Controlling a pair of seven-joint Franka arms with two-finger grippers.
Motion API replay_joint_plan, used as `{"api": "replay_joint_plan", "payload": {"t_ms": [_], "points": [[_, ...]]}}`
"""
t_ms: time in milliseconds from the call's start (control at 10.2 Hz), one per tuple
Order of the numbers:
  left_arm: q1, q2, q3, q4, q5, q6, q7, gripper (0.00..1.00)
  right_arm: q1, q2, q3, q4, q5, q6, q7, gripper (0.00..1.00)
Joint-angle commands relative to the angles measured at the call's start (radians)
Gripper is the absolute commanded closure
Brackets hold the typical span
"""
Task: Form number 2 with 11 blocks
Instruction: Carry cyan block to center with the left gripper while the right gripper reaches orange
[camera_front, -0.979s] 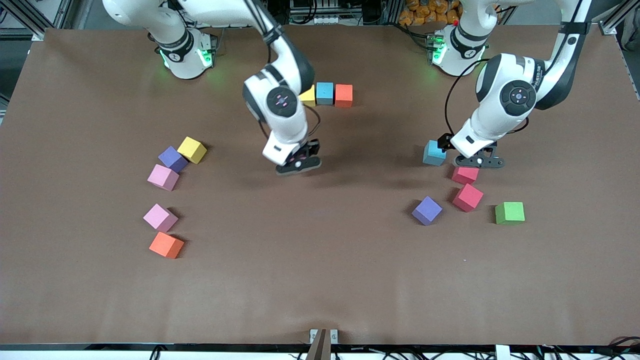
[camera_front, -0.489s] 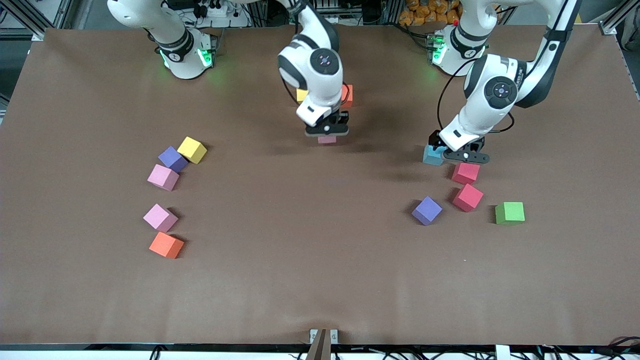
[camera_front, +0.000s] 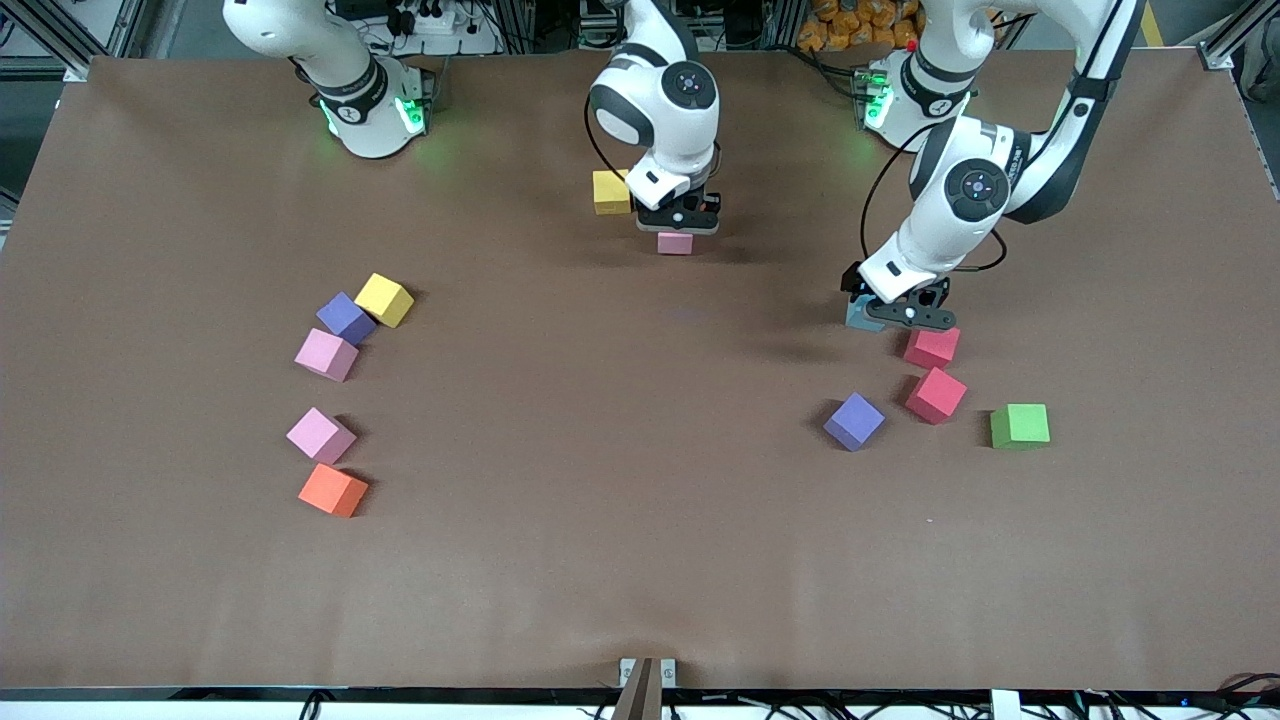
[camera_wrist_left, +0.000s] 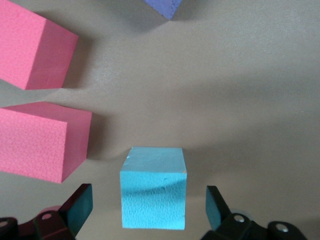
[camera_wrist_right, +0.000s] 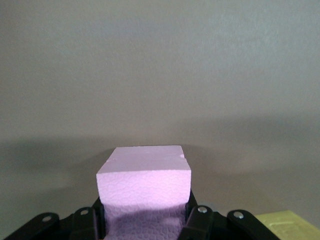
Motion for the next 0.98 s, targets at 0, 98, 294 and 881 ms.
{"api": "replay_joint_plan", "payload": {"t_ms": [0,98,294,881], "points": [[-0.006,0.033,0.004,-0.002,0.021,0.046,0.006,0.0,0.022,0.009,-0.012,0.007,-0.011,0.004,0.076,0.8],[-0.01,0.036,0.006,-0.008,0.021,0.048,0.006,0.0,0.025,0.015,-0.012,0.012,-0.011,0.004,0.088,0.8],[-0.01,0.036,0.006,-0.024,0.021,0.051,0.006,0.0,0.032,0.029,-0.012,0.027,-0.011,0.004,0.119,0.81],[-0.01,0.068,0.012,-0.025,0.021,0.051,-0.012,0.07,0.043,0.039,-0.01,0.035,-0.014,0.006,0.12,0.82]]}}
